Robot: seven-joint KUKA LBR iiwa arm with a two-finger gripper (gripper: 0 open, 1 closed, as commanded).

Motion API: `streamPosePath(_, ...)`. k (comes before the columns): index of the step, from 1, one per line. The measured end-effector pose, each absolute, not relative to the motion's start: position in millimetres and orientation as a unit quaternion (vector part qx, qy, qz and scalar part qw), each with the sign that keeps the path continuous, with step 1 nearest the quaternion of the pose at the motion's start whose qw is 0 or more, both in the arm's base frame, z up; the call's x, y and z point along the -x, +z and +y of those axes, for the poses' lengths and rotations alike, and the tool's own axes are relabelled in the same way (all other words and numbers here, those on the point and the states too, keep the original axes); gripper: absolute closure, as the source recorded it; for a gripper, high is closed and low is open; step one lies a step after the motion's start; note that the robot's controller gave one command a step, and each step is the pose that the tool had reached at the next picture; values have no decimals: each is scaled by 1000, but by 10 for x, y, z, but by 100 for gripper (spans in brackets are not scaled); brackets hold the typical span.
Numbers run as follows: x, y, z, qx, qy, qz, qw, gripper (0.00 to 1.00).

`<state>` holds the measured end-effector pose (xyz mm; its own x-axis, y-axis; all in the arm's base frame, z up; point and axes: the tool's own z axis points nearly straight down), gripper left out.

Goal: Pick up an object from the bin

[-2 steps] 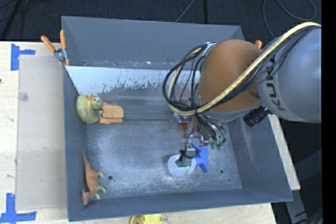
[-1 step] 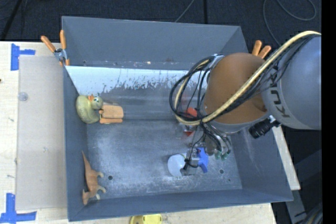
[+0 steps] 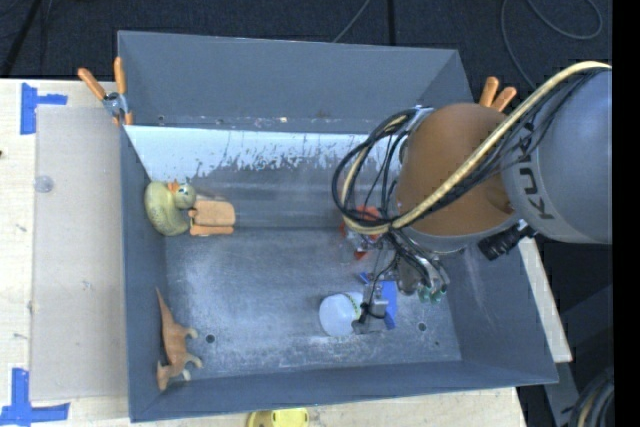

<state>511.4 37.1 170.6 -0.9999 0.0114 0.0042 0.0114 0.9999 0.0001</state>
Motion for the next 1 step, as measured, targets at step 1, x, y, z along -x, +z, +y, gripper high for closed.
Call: streamPosePath(1,-5058,1558,203,-11,0,-1000,1,0)
